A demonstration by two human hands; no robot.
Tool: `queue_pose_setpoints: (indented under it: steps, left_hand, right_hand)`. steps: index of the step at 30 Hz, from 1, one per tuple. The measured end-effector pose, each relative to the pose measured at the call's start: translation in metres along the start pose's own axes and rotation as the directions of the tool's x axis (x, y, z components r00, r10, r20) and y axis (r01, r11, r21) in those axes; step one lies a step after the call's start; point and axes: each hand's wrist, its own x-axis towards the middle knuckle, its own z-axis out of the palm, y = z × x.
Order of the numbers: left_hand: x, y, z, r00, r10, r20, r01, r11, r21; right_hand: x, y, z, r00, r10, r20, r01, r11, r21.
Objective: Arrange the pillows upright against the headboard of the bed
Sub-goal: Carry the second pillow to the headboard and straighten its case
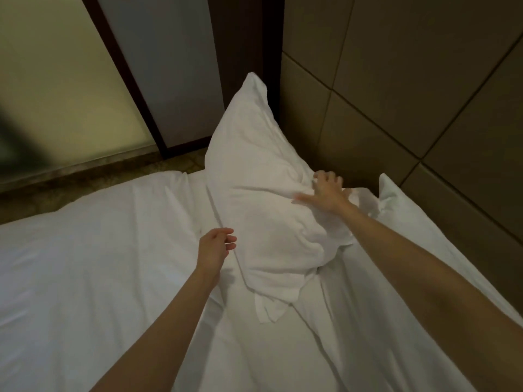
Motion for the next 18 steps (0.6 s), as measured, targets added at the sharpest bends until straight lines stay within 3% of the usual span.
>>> queue_pose_setpoints:
  steps: [3,5,7,10,12,14,16,18]
  left_hand:
    - [0.006,-0.009,-0.001,1.0,0.004,-0.025,-0.004,1.0,0.007]
    - [0.01,-0.016,0.003,0.999,0.001,-0.052,-0.002,1.0,-0.013]
    - [0.013,-0.023,0.011,0.998,-0.005,-0.063,0.002,0.999,-0.038]
    - [0.025,-0.038,0.021,0.998,-0.063,0.002,0.062,0.991,0.115]
    - [0.034,-0.049,0.027,0.988,-0.127,0.083,0.105,0.967,0.232]
    - [0.037,-0.059,0.036,0.967,-0.218,0.134,0.181,0.953,0.245]
    - [0.034,-0.065,0.052,0.883,-0.435,0.174,0.43,0.9,0.066]
    - [0.028,-0.066,0.071,0.763,-0.575,0.294,0.643,0.722,-0.256]
  right_hand:
    - [0.007,0.014,-0.013,0.97,0.129,0.203,-0.165,0.972,0.17]
    - [0.008,0.014,-0.012,0.913,0.142,0.383,-0.239,0.947,0.217]
    - [0.006,0.007,-0.007,0.87,0.143,0.472,-0.287,0.925,0.249]
    - [0.0,-0.013,0.005,0.921,0.049,0.386,-0.213,0.893,0.396]
    - [-0.006,-0.026,0.011,0.966,0.033,0.256,-0.17,0.828,0.534]
    - [-0.009,-0.039,0.007,0.989,0.051,0.139,-0.132,0.731,0.669]
    - [-0.01,-0.053,-0.004,0.995,0.055,0.085,-0.101,0.605,0.79]
    - [-0.012,-0.067,-0.015,0.995,0.035,0.091,-0.097,0.451,0.887]
